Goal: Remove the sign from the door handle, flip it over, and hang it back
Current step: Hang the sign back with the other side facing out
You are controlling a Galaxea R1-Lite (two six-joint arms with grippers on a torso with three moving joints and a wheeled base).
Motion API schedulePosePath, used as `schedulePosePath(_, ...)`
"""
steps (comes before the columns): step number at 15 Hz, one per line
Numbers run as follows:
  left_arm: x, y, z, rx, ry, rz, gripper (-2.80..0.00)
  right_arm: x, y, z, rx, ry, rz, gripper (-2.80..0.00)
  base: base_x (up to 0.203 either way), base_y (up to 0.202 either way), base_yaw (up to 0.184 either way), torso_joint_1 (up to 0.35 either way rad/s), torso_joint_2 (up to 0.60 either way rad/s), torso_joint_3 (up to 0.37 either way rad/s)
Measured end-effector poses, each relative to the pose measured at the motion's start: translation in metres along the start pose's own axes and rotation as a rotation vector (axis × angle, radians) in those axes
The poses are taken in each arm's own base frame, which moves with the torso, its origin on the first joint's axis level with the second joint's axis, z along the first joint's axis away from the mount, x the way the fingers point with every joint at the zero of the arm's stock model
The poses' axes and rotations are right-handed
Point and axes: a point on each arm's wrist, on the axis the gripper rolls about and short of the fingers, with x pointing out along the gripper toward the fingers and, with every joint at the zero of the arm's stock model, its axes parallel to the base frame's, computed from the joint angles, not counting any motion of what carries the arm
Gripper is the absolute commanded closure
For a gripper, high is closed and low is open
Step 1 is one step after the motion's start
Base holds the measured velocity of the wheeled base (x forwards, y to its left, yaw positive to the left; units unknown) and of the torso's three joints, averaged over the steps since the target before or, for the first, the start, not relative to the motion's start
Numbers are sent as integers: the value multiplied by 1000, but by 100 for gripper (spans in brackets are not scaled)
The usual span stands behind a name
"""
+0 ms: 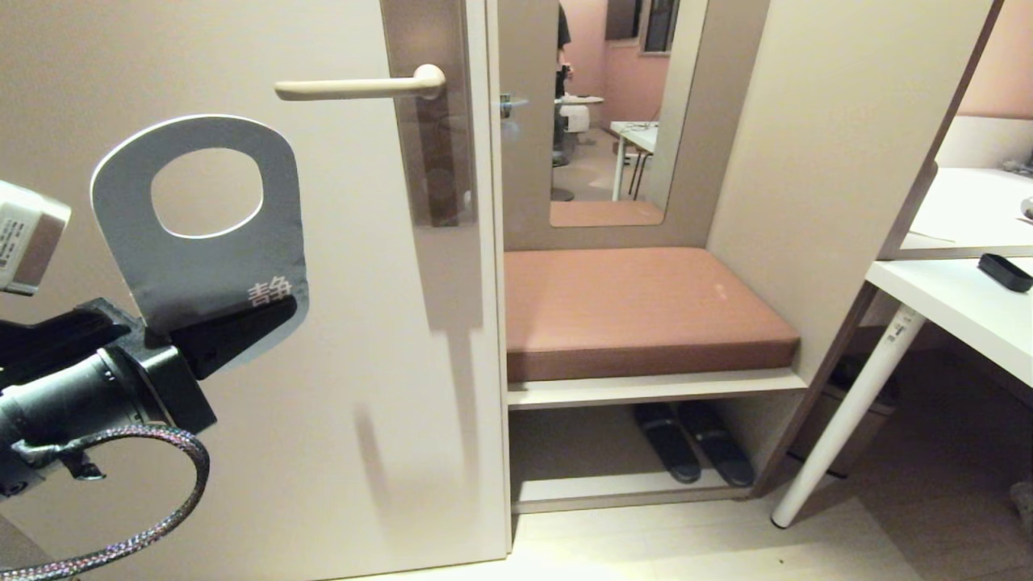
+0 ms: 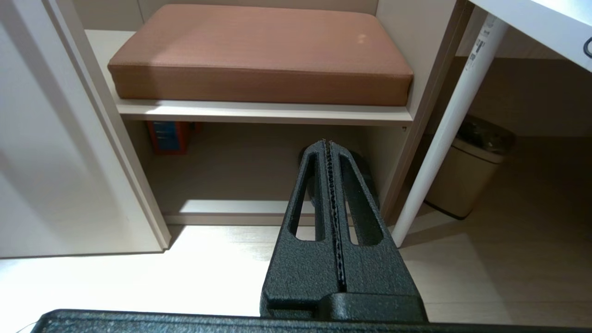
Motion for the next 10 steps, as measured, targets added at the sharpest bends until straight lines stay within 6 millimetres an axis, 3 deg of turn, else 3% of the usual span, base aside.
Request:
schedulePosePath(5, 4, 12, 2, -26, 3, 64, 0, 0, 0, 0, 2, -2, 0, 0, 0, 0, 0, 0, 0, 0)
schedulePosePath(10, 32, 23, 21, -111, -26, 95, 0, 0, 0, 0, 3, -1, 0, 0, 0, 0, 0, 0, 0, 0)
